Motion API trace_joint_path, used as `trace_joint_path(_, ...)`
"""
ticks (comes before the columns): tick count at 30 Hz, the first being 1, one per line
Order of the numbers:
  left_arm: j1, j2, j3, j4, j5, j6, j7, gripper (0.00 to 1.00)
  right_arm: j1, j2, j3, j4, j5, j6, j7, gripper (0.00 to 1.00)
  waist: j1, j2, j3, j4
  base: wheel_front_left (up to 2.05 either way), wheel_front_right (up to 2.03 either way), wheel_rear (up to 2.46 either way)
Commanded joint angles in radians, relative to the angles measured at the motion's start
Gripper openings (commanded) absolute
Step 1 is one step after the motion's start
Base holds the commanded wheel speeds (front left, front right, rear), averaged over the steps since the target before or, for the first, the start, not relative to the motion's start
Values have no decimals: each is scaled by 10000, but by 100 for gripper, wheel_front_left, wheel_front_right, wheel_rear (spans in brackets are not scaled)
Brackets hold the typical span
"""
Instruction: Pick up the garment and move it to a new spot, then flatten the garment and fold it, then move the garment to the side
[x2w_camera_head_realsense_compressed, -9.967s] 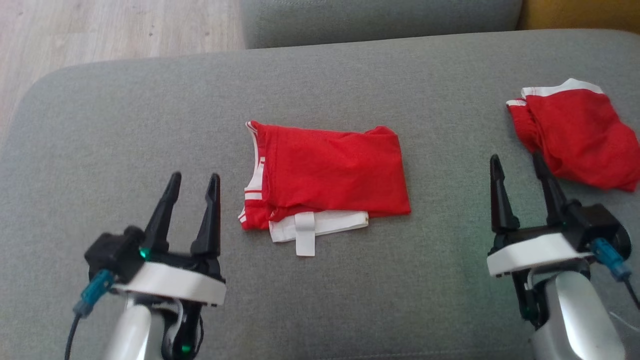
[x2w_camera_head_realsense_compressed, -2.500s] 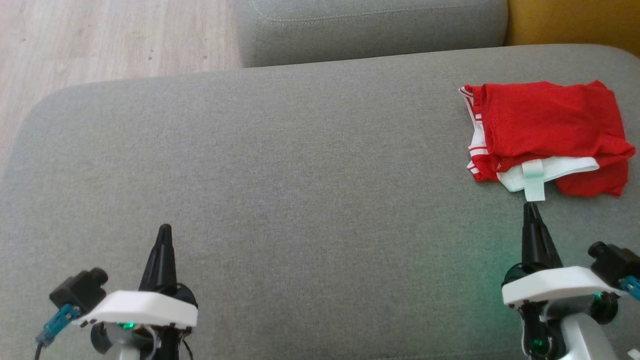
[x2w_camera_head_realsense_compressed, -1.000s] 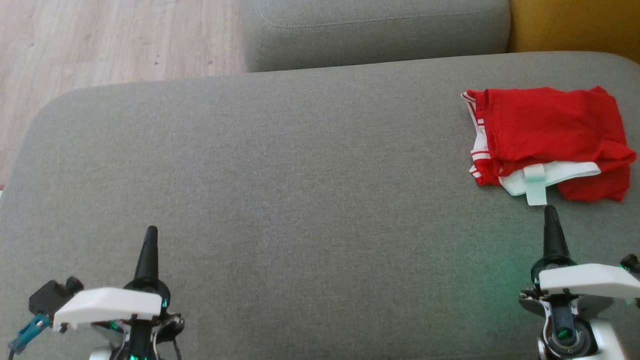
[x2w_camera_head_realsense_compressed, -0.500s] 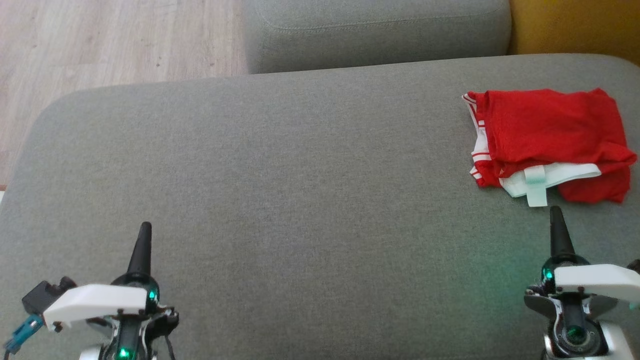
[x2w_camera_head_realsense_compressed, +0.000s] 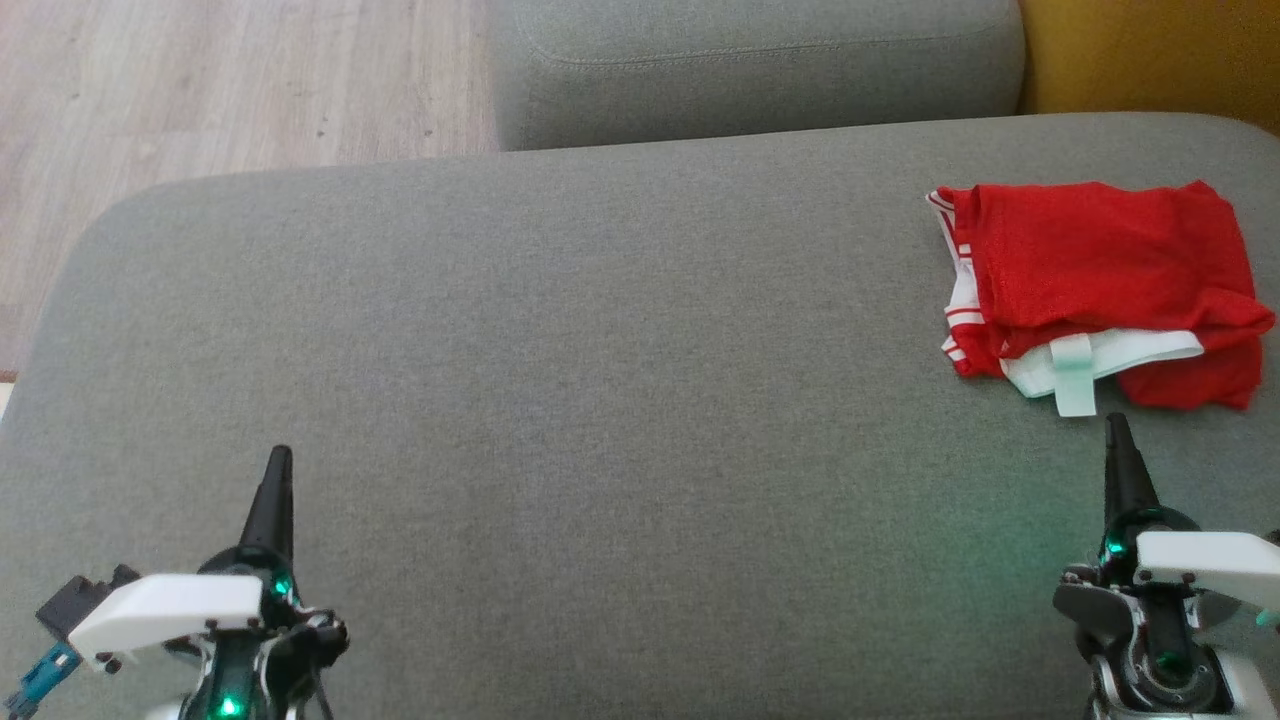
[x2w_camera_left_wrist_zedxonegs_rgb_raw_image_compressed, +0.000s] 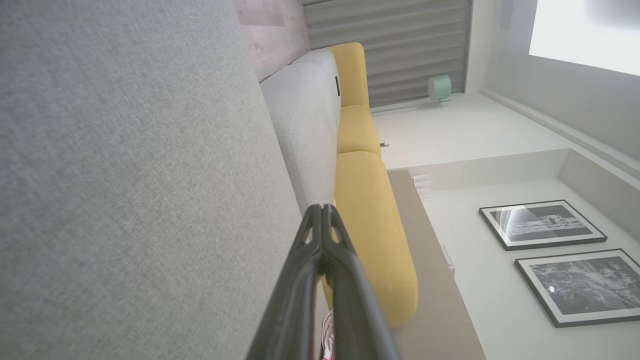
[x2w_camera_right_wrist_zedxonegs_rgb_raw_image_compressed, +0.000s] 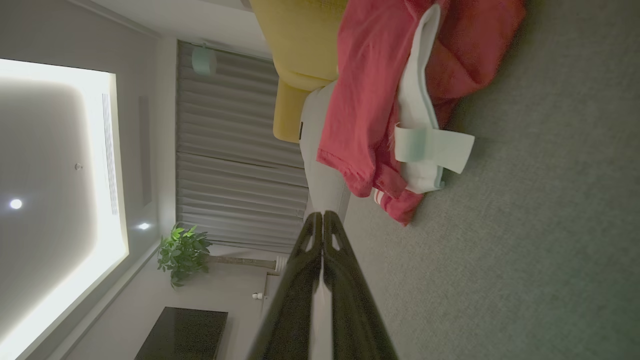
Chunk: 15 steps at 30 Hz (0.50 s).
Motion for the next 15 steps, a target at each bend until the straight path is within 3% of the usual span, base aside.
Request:
trace_joint_path(1,-633,152,365,-272,-370,-115,131,0,-356,-51,108,-440,443,-8,146,0,0,0,-8,6,0,0,0)
trace_joint_path(15,-743,156,614,-164,-1657,-214,522,0,-341,-55,-14,-524,1971,-9,520,0,0,0,-55,39,0,0,0)
